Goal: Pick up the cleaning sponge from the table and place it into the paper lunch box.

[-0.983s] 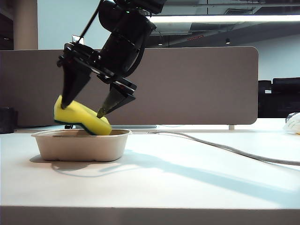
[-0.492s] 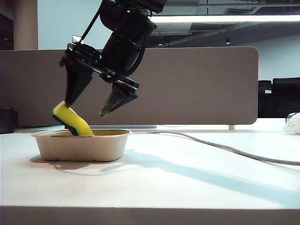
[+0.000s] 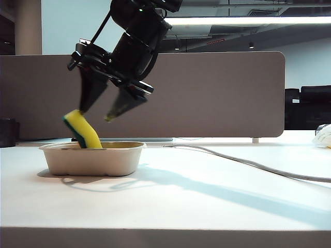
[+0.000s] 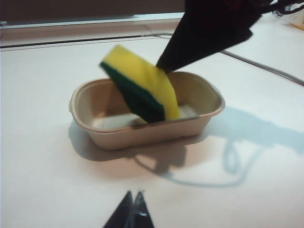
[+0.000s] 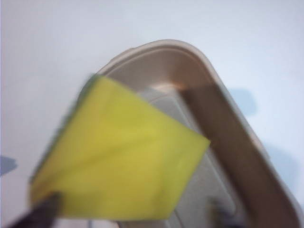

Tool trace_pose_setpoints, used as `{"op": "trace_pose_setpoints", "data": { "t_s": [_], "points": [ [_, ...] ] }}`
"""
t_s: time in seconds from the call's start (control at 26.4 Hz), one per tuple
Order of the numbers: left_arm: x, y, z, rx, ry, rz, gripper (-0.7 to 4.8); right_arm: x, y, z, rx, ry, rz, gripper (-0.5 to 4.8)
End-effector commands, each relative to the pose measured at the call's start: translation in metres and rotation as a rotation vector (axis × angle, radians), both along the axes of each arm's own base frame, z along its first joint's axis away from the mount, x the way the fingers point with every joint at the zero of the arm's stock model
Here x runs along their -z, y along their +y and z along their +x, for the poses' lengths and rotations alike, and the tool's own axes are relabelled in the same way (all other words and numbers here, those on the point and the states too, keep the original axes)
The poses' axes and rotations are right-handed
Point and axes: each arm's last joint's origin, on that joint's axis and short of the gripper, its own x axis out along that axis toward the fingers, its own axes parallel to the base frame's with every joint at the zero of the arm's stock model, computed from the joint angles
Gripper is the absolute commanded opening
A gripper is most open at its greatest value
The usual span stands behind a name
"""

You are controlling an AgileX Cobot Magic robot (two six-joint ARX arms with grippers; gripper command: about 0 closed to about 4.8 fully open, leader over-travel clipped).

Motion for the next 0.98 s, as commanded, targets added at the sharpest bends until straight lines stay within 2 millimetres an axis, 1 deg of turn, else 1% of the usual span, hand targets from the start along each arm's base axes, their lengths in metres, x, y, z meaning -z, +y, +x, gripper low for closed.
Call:
{"op": "trace_pose_setpoints", "data": {
  "t_s": [0.04, 0.08, 0.11, 0.15, 0.19, 0.23, 0.26, 0.34, 0.38, 0.42, 0.45, 0.61, 0.64, 0.72, 0.79, 0.87, 0.95, 0.98],
  "points": [
    [-0.001, 0.0, 0.0, 0.004, -0.01, -0.003, -0.05, -0.006, 0.0, -0.002, -0.01, -0.001, 0.022, 4.39],
    [-0.001, 0.0, 0.0, 0.004, -0.009, -0.003, -0.06, -0.006, 0.0, -0.002, -0.008, -0.002, 0.021, 3.89],
    [-0.001, 0.0, 0.0, 0.004, -0.009, -0.003, -0.05, -0.006, 0.0, -0.002, -0.004, -0.001, 0.019, 2.63],
    [-0.001, 0.0, 0.0, 0.004, -0.009, -0.003, -0.05, -0.006, 0.0, -0.002, -0.001, -0.003, 0.016, 0.4],
    [-0.001, 0.0, 0.0, 0.004, -0.009, -0.003, -0.05, -0.006, 0.0, -0.002, 0.0, -0.004, 0.017, -0.03],
    [-0.001, 0.0, 0.0, 0.004, -0.009, -0.003, -0.05, -0.006, 0.0, -0.002, 0.003, -0.004, 0.017, 0.09],
    [-0.001, 0.0, 0.0, 0.004, -0.009, -0.003, -0.05, -0.006, 0.001, -0.002, 0.002, -0.004, 0.018, -0.07],
    [-0.001, 0.0, 0.0, 0.004, -0.009, -0.003, -0.05, -0.006, 0.001, -0.002, 0.002, -0.004, 0.018, -0.08],
    [-0.001, 0.0, 0.0, 0.004, -0.009, -0.003, -0.05, -0.006, 0.001, -0.002, 0.006, -0.001, 0.02, 0.07],
    [-0.001, 0.0, 0.0, 0.004, -0.009, -0.003, -0.05, -0.007, 0.001, -0.002, 0.02, 0.007, 0.024, 0.57],
    [-0.001, 0.0, 0.0, 0.004, -0.009, -0.003, -0.05, -0.008, 0.0, -0.003, 0.033, 0.005, 0.022, 0.92],
    [-0.001, 0.0, 0.0, 0.004, -0.009, -0.003, -0.05, -0.025, -0.004, -0.008, 0.061, -0.043, 0.024, 1.0],
    [-0.001, 0.0, 0.0, 0.004, -0.009, -0.003, -0.05, -0.03, -0.005, -0.009, 0.065, -0.056, 0.03, 1.17],
    [-0.001, 0.0, 0.0, 0.004, -0.009, -0.003, -0.06, -0.04, -0.007, -0.011, 0.071, -0.077, 0.043, 1.99],
    [-0.001, 0.0, 0.0, 0.004, -0.009, -0.003, -0.05, -0.045, -0.01, -0.013, 0.074, -0.089, 0.051, 3.01],
    [-0.001, 0.0, 0.0, 0.004, -0.009, -0.003, -0.06, -0.047, -0.01, -0.014, 0.074, -0.09, 0.053, 3.71],
    [-0.001, 0.0, 0.0, 0.004, -0.009, -0.003, -0.06, -0.047, -0.011, -0.014, 0.073, -0.085, 0.047, 3.78],
    [-0.001, 0.0, 0.0, 0.004, -0.009, -0.003, -0.05, -0.046, -0.011, -0.014, 0.07, -0.086, 0.043, 3.55]
  ]
}}
